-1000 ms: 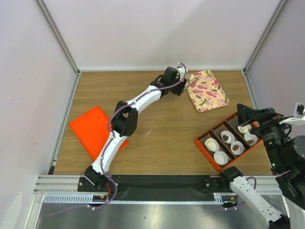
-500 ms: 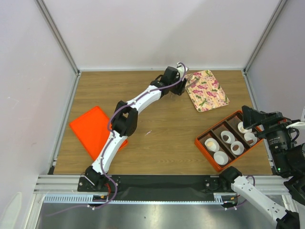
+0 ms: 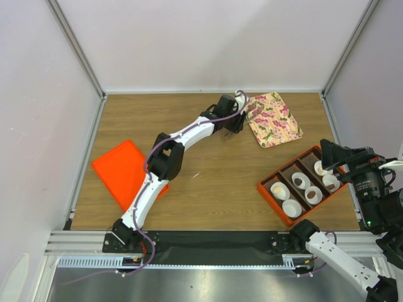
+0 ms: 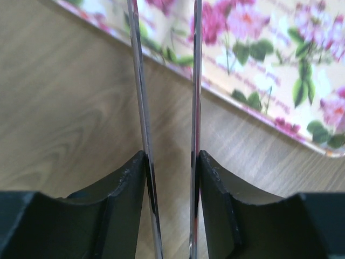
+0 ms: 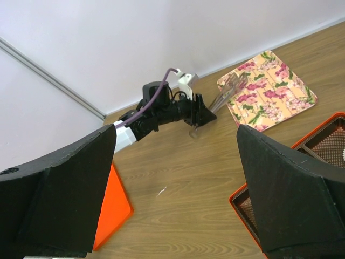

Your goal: Pack the chocolate

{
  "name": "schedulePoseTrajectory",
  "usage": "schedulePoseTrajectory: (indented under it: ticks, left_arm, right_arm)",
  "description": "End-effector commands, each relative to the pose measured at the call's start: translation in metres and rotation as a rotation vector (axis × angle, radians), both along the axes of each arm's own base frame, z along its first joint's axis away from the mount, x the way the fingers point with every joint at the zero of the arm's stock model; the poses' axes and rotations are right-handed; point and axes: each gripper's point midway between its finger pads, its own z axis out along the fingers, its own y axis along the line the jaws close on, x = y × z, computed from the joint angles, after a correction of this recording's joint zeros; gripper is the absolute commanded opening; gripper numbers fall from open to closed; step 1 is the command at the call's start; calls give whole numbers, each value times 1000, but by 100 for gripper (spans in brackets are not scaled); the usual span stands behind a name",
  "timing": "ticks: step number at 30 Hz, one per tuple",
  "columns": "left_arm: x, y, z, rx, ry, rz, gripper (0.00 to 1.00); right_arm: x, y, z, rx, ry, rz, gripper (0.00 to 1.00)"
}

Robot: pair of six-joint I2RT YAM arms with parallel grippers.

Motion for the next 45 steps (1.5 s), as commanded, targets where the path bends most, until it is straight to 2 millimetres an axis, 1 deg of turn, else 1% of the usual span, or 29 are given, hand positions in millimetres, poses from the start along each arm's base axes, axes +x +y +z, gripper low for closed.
schedulePoseTrajectory:
  ticks: [1,2,3,4,5,8,9,10,12,15,16,17,18,19,20,21,22,23,24,26,27,33,38,45]
  left_arm:
    - [-9,-12,63,-70,-88,-55,47]
    - [-10,-10,73,-76,-103,-50,47]
    - [-11,-8,73,-73,-101,-47,47]
    - [-12,-7,77,-75,-108,-47,46]
    - [-14,-7,86,-82,-118,-47,46]
    - [-14,-3,97,-88,-137,-35,46]
    - [-12,0,106,-89,-155,-18,46]
    - [-12,0,110,-90,-162,-11,46]
    - [-3,7,122,-85,-199,43,46]
    - [7,11,133,-81,-238,88,46]
    - [13,15,128,-58,-245,117,46]
    - [14,14,122,-53,-237,117,47]
    - [17,12,127,-41,-259,105,47]
    - [19,10,112,-15,-250,90,47]
    - [21,9,110,-10,-253,83,47]
    - [23,7,112,-9,-259,77,47]
    - [25,7,108,4,-262,73,47]
    - [28,8,97,18,-252,75,48]
    - [30,7,98,16,-256,73,48]
    - [29,4,89,3,-236,50,49]
    - [28,3,88,-9,-224,48,50]
    - [29,4,61,10,-186,58,50]
    - [33,7,53,19,-176,74,49]
    - [41,15,55,17,-186,94,50]
  right_arm:
    - [1,-2,9,37,-25,-11,99]
    - [1,-1,9,37,-26,-8,99]
    - [2,1,8,39,-23,-3,99]
    - [3,1,8,41,-24,-3,99]
    - [4,3,8,43,-23,0,99]
    - [5,5,8,44,-23,3,99]
    - [5,5,8,44,-23,5,99]
    - [6,5,7,43,-22,5,99]
    - [6,6,8,45,-23,7,99]
    - [7,7,7,43,-20,10,99]
    - [7,7,8,46,-21,10,99]
    - [7,8,8,43,-20,11,99]
    - [7,8,8,45,-20,11,99]
    - [7,7,8,44,-22,10,99]
    - [7,7,8,41,-22,8,99]
    - [8,7,9,40,-22,8,99]
    - [8,7,10,39,-23,6,99]
    - [8,7,10,39,-24,4,99]
    - [8,7,11,34,-26,5,99]
    - [9,7,12,29,-26,5,99]
    - [9,7,13,27,-25,3,99]
    - [8,5,13,28,-23,-1,99]
    - [8,5,12,30,-23,-4,99]
    - [14,9,11,17,-17,-4,99]
